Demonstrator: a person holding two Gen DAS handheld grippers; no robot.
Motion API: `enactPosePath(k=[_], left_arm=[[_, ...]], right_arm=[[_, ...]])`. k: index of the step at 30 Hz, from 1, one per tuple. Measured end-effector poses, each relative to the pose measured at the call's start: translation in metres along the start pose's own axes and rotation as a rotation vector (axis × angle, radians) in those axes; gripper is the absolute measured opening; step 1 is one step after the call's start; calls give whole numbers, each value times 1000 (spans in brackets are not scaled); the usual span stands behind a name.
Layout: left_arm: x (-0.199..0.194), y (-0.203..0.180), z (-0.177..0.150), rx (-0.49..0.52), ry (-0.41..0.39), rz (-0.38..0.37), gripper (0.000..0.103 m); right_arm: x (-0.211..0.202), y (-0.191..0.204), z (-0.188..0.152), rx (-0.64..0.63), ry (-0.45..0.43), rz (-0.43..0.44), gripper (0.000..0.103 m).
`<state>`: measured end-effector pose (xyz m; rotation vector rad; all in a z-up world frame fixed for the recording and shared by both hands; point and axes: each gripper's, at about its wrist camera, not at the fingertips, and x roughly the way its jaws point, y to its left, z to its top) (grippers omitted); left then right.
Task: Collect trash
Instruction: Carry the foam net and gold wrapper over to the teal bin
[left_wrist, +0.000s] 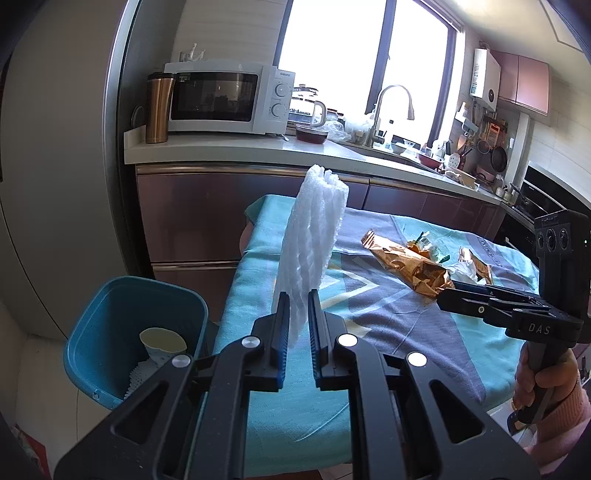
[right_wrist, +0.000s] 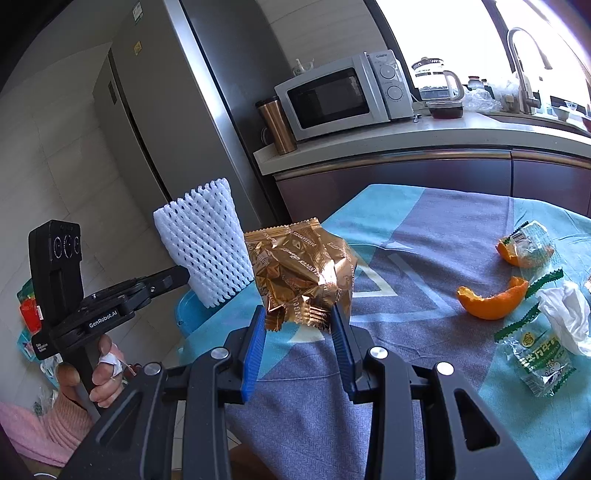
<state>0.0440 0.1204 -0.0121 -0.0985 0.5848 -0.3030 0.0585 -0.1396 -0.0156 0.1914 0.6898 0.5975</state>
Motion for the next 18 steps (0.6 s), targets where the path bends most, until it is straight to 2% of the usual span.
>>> enactPosePath(k=[18], left_arm=[[-19, 37, -1, -49, -23, 80, 11]], right_arm=[[29, 28, 1, -73, 54, 60, 34]])
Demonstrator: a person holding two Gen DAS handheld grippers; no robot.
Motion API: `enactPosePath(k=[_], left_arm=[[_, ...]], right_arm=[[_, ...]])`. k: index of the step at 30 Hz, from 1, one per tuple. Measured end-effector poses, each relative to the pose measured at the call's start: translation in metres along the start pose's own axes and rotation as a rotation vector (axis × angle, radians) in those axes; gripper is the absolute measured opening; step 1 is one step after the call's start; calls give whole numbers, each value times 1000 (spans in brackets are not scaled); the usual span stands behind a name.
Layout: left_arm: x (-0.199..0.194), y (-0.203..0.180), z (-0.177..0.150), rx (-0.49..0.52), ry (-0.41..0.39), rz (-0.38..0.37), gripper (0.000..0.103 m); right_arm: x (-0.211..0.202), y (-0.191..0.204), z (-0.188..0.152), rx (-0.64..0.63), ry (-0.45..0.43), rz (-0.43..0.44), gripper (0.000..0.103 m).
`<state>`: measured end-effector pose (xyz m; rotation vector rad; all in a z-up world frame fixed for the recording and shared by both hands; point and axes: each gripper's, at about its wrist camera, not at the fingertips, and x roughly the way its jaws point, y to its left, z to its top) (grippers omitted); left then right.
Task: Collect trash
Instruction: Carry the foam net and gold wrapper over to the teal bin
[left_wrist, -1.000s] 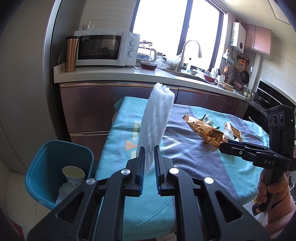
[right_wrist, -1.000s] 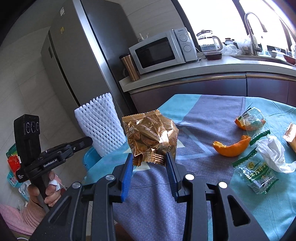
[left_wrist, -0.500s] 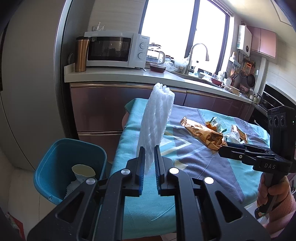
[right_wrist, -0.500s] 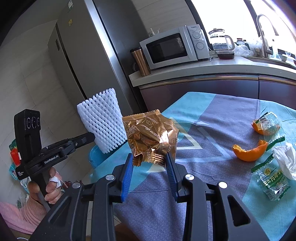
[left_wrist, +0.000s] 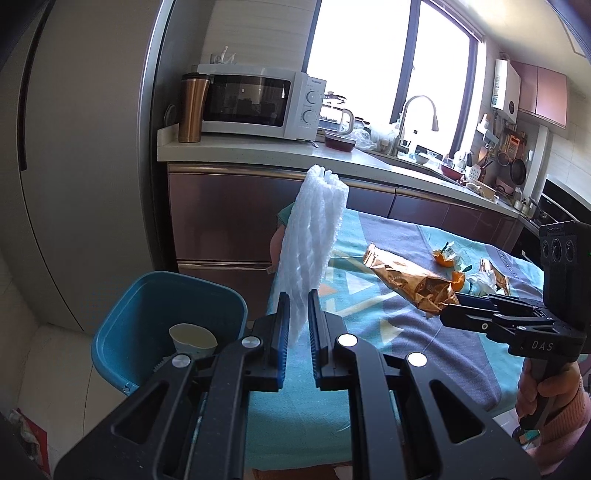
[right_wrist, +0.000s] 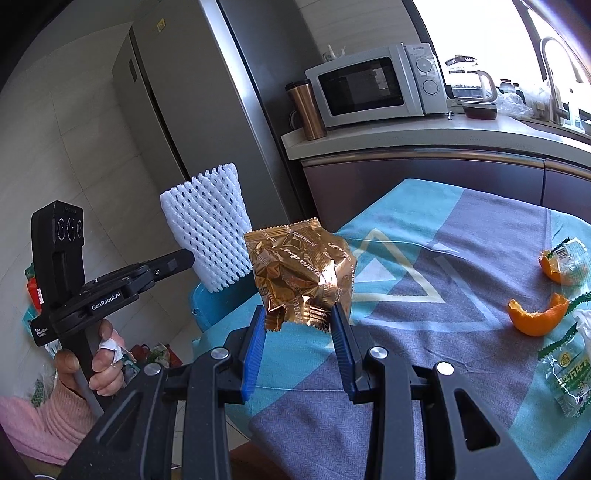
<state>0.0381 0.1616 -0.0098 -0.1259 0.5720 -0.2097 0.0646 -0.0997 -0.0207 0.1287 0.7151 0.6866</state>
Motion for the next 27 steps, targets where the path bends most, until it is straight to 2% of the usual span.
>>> enactPosePath(k=[27], left_arm=[[-10, 55, -12, -73, 9, 139, 11]], right_arm=[[49, 48, 11, -129, 97, 82, 33]])
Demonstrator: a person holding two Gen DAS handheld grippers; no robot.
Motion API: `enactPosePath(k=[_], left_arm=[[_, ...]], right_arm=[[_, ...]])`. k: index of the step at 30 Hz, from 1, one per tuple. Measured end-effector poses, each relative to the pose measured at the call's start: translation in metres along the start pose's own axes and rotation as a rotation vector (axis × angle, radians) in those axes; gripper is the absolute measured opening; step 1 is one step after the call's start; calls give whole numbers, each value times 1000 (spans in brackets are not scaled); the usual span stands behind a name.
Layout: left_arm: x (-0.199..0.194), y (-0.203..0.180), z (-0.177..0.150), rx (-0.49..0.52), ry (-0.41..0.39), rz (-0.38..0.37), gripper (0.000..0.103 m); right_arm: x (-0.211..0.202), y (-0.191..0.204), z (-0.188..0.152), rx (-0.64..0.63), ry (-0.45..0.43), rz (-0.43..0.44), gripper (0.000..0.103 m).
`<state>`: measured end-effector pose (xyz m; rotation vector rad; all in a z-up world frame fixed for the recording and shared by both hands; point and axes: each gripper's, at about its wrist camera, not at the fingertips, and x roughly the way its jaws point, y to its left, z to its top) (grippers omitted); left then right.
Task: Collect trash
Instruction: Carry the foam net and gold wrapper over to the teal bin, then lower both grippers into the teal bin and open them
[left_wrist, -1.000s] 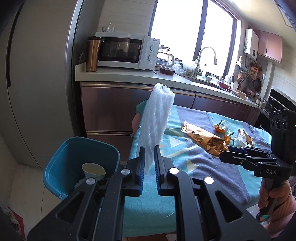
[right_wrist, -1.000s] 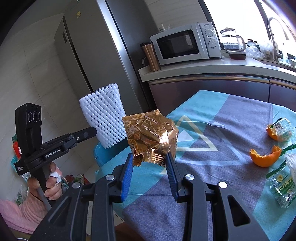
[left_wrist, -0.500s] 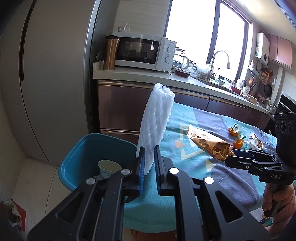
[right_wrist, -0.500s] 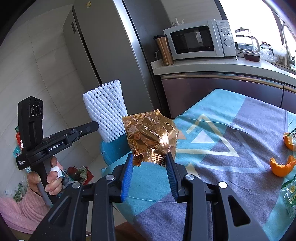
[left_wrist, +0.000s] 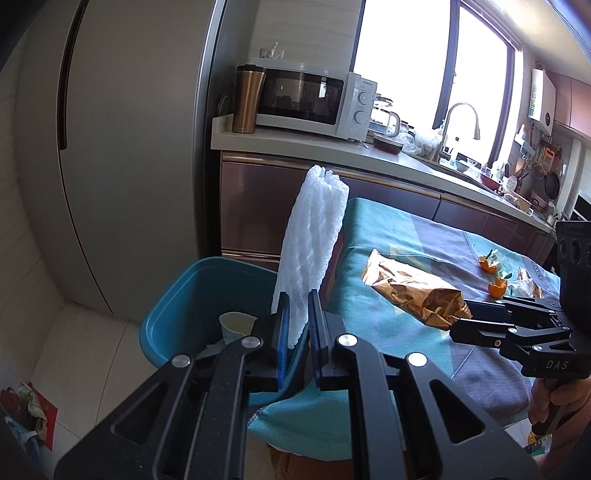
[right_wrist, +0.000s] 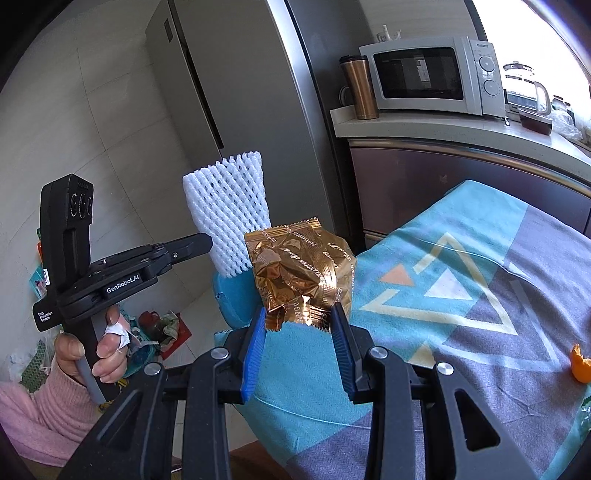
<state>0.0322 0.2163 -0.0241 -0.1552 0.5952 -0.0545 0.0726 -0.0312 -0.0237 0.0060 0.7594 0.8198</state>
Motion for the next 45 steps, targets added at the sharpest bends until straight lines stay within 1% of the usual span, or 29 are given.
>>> enactPosePath(k=[15, 28, 37, 45], left_arm=[[14, 24, -9, -38, 40, 52, 11], [31, 40, -15, -61, 77, 96, 11], [47, 49, -19, -68, 115, 128, 11], [60, 56, -23, -83, 144, 139, 11]], right_arm=[[34, 16, 11, -63, 62, 14, 33], [63, 23, 18, -112, 126, 1, 34], [85, 25, 26, -141, 166, -4, 34], [103, 29, 32, -172, 191, -15, 34]])
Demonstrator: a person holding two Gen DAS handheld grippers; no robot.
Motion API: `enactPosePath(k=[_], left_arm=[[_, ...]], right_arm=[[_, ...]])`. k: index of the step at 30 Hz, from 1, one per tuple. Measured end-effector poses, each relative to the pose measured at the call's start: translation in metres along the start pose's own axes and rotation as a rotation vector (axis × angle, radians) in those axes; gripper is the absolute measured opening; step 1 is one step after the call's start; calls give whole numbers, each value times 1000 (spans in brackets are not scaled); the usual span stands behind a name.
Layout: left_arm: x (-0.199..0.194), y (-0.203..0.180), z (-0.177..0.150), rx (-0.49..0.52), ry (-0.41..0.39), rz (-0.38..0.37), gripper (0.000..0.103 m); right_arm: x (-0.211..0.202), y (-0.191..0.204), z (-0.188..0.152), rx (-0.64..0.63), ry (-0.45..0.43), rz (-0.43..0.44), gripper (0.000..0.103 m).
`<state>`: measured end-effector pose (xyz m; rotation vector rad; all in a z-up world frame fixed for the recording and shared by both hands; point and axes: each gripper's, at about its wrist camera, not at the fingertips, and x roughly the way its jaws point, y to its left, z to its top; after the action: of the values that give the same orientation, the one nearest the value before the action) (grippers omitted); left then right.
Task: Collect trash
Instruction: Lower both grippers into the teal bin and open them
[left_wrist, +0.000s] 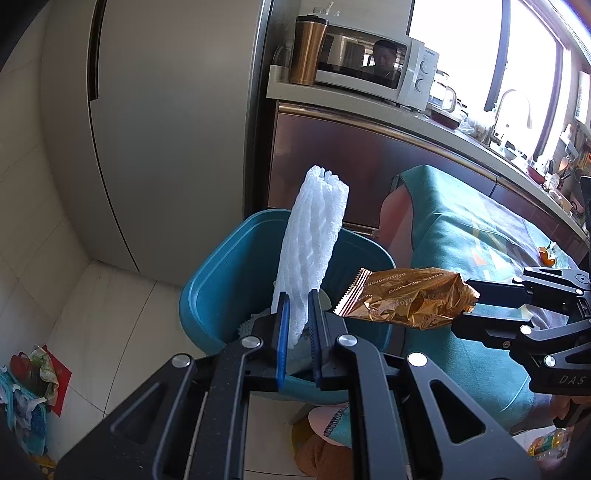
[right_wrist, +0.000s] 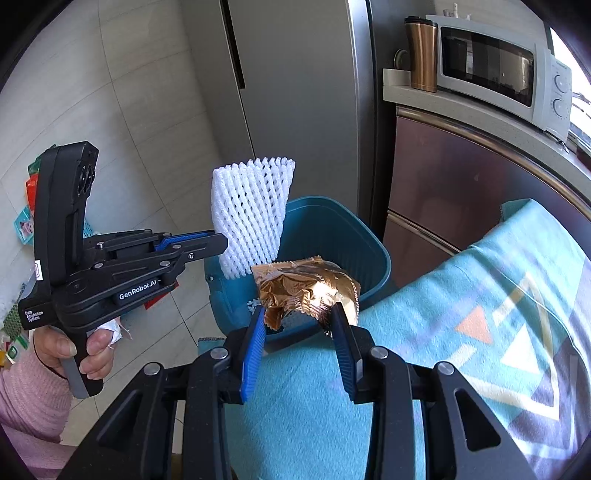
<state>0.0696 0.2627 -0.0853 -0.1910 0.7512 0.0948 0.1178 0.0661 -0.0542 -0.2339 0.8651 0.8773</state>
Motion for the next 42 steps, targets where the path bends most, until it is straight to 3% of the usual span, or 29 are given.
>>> enactPosePath(k=[13, 21, 24, 29, 42], left_arm=[[27, 1, 0, 7, 54, 24, 12], [44, 2, -1, 4, 86, 42, 15], [49, 1, 0, -4, 91, 42, 23], [51, 2, -1, -18, 93, 40, 25], [28, 0, -3, -23, 45, 20, 32]], right_arm=[[31, 14, 15, -28, 60, -7, 34], [48, 8, 18, 12, 97, 12, 43], [47, 5, 20, 28, 86, 20, 44], [45, 0, 19, 77, 69, 33, 52], [29, -7, 12, 118, 22, 56, 52]])
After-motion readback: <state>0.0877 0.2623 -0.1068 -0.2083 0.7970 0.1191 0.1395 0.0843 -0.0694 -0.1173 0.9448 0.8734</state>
